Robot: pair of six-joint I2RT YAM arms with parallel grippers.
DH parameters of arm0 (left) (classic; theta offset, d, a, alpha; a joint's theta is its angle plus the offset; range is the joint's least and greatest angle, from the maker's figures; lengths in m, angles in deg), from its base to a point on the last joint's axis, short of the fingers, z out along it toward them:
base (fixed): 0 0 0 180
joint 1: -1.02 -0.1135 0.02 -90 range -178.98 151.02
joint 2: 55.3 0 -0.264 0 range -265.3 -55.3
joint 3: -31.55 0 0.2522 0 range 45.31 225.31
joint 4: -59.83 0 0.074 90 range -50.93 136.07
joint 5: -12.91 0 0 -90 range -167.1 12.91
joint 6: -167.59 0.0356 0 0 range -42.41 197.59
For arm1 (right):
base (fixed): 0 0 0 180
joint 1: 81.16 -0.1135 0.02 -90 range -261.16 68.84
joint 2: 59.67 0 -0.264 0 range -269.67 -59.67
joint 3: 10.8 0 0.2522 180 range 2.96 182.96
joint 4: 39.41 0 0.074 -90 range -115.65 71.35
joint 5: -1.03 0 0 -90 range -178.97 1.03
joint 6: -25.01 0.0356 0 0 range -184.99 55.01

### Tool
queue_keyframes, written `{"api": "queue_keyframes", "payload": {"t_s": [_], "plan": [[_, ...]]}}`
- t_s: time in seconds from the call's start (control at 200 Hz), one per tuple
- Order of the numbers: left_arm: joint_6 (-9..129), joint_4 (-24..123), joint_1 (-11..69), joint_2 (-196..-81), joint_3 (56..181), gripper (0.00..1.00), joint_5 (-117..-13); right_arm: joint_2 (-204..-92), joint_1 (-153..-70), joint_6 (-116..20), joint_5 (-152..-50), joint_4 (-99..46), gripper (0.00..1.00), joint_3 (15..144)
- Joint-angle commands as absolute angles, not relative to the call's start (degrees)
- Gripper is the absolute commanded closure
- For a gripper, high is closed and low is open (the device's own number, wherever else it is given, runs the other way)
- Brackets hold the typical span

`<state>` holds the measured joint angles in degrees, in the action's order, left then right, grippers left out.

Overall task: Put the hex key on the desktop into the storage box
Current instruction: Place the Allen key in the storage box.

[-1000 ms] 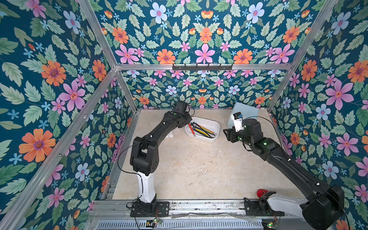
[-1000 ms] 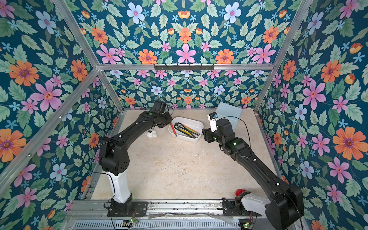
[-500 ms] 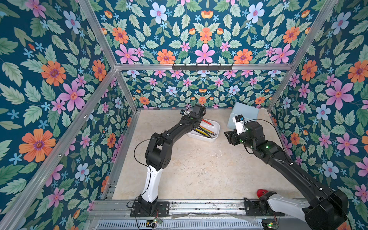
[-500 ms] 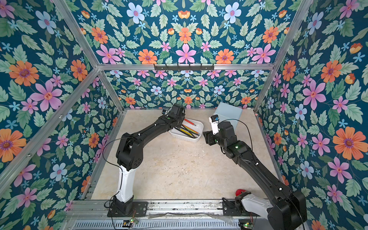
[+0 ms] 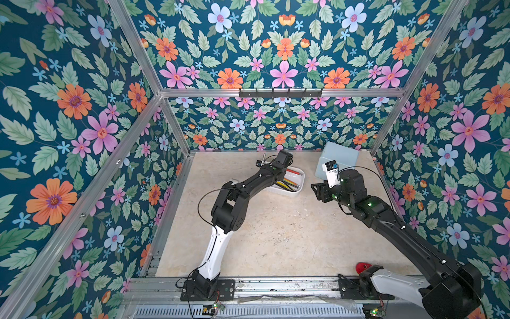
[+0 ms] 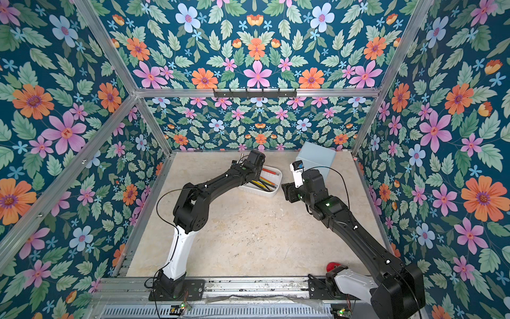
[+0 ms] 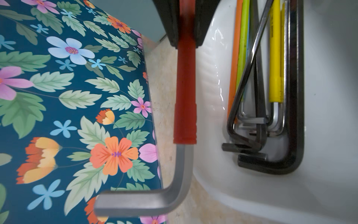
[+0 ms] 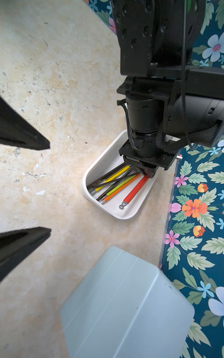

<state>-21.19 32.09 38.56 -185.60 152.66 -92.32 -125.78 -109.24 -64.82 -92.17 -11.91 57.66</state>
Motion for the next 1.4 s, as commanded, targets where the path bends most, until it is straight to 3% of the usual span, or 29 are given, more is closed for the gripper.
{"api": "queue_keyframes", "payload": {"t_s": [0.0, 0.905, 1.03, 1.395], "plan": [[-22.28, 33.5, 38.46, -186.29, 152.85, 1.0, -93.22, -125.66, -109.24, -64.46, -92.66, -12.9, 0.32, 57.63], [-25.16, 33.31, 39.07, -187.07, 147.25, 1.0, -90.19, -126.57, -109.21, -64.61, -93.05, -12.17, 0.31, 58.33], [-24.65, 33.93, 39.07, -186.48, 146.24, 0.82, -91.16, -126.64, -109.18, -64.72, -93.02, -12.24, 0.31, 58.33], [-22.14, 36.1, 38.99, -185.48, 145.28, 0.56, -91.45, -126.91, -109.13, -64.72, -93.09, -12.24, 0.31, 58.42]]}}
